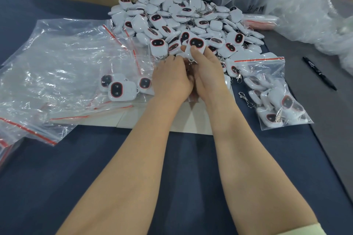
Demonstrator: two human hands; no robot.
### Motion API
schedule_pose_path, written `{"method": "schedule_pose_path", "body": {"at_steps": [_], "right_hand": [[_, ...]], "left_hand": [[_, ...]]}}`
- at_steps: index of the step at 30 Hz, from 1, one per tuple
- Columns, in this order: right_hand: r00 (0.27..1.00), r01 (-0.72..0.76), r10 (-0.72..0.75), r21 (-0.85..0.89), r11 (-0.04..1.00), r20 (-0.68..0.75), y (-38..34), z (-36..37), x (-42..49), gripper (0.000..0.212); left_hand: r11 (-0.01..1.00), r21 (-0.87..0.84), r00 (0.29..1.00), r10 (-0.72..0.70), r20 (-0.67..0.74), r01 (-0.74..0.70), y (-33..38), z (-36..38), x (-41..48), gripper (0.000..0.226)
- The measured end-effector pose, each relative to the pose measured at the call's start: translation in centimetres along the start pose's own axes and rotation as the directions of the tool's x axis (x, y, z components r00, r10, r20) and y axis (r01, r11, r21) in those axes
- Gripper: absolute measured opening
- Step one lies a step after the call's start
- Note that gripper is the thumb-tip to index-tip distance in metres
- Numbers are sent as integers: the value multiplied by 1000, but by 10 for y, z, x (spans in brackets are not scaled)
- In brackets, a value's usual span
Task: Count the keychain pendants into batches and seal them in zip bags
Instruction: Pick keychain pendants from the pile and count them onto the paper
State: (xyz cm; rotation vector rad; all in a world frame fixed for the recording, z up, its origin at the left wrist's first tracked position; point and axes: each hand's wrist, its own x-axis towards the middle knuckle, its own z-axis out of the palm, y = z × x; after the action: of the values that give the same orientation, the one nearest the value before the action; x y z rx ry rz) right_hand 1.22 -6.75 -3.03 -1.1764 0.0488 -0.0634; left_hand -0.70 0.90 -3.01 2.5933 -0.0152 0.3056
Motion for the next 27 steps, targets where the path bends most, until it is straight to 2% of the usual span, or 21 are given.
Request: {"method": "schedule_pose_path", "body": {"at_steps": [5, 10, 15, 18, 20, 23, 27], "right_hand": [[997, 74, -75, -60, 995, -17, -3, 0, 1, 19], [993, 78, -85, -84, 993, -84, -10, -1, 2, 12], [985, 94, -116, -158, 983, -132, -24, -1, 2, 10], [990, 94, -87, 57, 994, -110, -29, 4, -2, 16], [992, 71, -55, 141, 987, -112, -27, 10, -4, 16], [988, 23, -15, 51, 998, -152, -20, 16, -6, 12], [984, -18, -23, -225, 974, -179, -14, 14, -7, 13]], "left_hand": [[990, 129, 997, -52, -58, 59, 3, -4, -2, 40], [980, 172, 995, -101, 8, 98, 2, -6, -5, 53], [978, 172, 992, -123, 31, 116, 2, -11, -2, 39], [983, 133, 991, -130, 15, 127, 0, -12, -1, 34], [987, 86, 990, -139, -5, 139, 0, -13, 0, 32], [979, -68, 980, -196, -19, 195, 1, -17, 2, 28], [917, -301, 955, -292, -58, 262, 0, -26, 4, 18]]}}
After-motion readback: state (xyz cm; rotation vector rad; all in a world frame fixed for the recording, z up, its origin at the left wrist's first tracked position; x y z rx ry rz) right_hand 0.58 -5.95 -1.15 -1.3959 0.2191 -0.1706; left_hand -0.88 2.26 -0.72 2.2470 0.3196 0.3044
